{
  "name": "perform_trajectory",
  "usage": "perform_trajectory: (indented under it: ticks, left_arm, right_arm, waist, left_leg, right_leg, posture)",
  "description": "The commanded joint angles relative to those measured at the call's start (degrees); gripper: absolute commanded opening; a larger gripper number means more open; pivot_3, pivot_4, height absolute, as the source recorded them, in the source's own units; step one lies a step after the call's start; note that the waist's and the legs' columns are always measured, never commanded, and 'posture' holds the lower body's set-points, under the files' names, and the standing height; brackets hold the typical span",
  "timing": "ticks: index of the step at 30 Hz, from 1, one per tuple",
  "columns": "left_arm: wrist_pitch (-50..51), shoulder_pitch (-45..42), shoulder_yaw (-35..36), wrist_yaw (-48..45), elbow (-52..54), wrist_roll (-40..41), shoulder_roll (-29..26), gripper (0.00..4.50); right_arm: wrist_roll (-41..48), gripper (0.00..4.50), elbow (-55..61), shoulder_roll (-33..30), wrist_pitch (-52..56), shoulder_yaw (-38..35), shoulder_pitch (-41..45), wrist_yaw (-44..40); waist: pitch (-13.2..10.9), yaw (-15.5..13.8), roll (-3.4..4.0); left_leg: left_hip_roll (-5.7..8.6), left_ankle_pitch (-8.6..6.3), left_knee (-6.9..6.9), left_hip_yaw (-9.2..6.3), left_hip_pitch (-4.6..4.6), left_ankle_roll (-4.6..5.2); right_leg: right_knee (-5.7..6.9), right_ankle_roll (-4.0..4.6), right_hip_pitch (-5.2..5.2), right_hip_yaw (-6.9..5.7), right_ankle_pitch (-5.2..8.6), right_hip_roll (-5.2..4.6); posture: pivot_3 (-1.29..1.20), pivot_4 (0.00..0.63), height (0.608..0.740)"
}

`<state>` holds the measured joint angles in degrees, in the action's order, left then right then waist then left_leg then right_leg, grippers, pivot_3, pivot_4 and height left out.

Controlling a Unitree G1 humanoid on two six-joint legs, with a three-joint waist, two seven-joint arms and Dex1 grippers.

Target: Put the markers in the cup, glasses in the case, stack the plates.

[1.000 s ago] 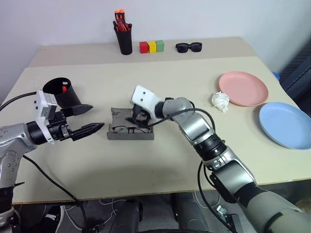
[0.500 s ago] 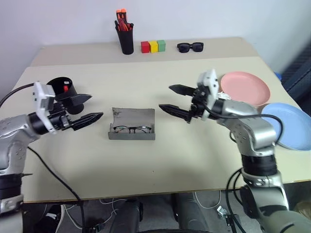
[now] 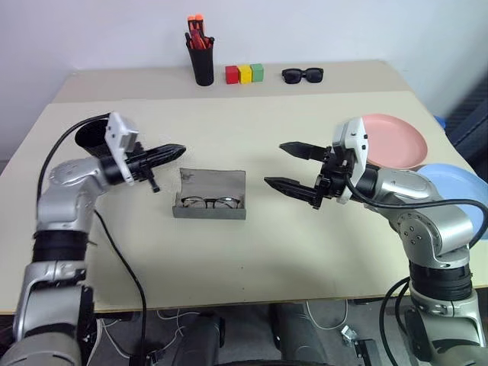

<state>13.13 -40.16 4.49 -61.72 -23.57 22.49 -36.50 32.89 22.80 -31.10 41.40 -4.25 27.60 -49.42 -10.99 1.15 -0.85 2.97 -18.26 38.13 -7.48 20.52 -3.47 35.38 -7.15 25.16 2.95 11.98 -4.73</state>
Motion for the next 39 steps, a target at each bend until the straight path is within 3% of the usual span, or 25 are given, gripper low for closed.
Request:
perform_trajectory:
  ticks: [1,10,13,17,20,30,39]
  left_arm:
    - [-2.34,-4.55,-3.21,3.0,-6.29,-6.38,0.69,0.05]
    - [1.97,-17.39,-5.27,10.25,-23.6,-11.78,10.07,0.05]
    - [6.82,-20.95,-5.84,8.68,-26.94,-12.32,10.79,0.05]
    - [12.99,-23.18,-12.25,6.32,-29.73,-18.51,10.11,0.05]
    - [16.32,-22.94,-14.17,0.21,-28.04,-18.94,8.66,0.05]
    - [21.29,-21.64,-13.66,-6.43,-22.66,-18.05,5.6,0.05]
    - [28.61,-13.04,-13.17,-14.9,-4.18,-12.78,0.14,0.05]
  right_arm:
    - [3.79,4.36,3.24,-0.71,0.51,-0.65,-0.22,-0.69]
    - [7.0,4.36,7.58,-3.42,-0.12,1.6,-3.73,-3.0]
    - [5.02,4.36,7.51,-4.66,-1.86,2.94,-4.39,-3.33]
    - [3.86,4.36,6.97,-5.02,-3.05,4.1,-4.74,-2.63]
    - [3.72,4.36,7.01,-4.78,-3.33,4.23,-4.74,-1.96]
    - [3.01,4.36,5.24,-4.32,-4.69,4.79,-3.75,-1.03]
    - [0.33,4.36,3.74,-5.42,-7.01,5.33,-4.12,-1.71]
  waist:
    - [0.0,-0.01,0.0]
    - [-0.01,-0.36,-0.05]
    - [-0.03,-0.25,-0.07]
    - [-0.02,0.08,-0.07]
    - [-0.03,0.16,-0.07]
    - [-0.03,-0.17,-0.07]
    - [-0.03,-0.03,-0.07]
  left_leg:
    - [0.0,0.0,0.0,0.01,-0.01,0.0]
    - [0.03,-0.01,0.07,-0.01,0.08,0.02]
    - [0.03,-0.01,0.09,-0.03,0.09,0.02]
    - [0.03,-0.02,0.05,-0.01,0.03,0.03]
    - [0.02,-0.01,0.04,-0.01,0.04,0.03]
    - [0.02,-0.01,0.06,-0.03,0.07,0.03]
    - [0.01,-0.01,0.07,-0.03,0.08,0.03]
  right_leg:
    - [-0.01,0.0,0.0,0.0,0.0,0.0]
    - [-0.02,-0.02,0.02,-0.02,-0.01,-0.01]
    - [0.01,-0.02,0.01,-0.03,-0.01,0.0]
    - [0.01,-0.03,0.0,-0.02,0.0,0.01]
    - [0.02,-0.03,0.01,-0.02,0.0,0.03]
    - [0.01,-0.03,0.02,-0.02,0.0,0.02]
    - [0.03,-0.03,0.04,-0.01,0.0,0.02]
  posture:
    - [0.0,0.15,0.74]
    - [0.0,0.15,0.74]
    - [0.0,0.15,0.74]
    - [0.0,0.15,0.74]
    - [0.0,0.15,0.74]
    - [0.0,0.15,0.74]
    - [0.0,0.15,0.74]
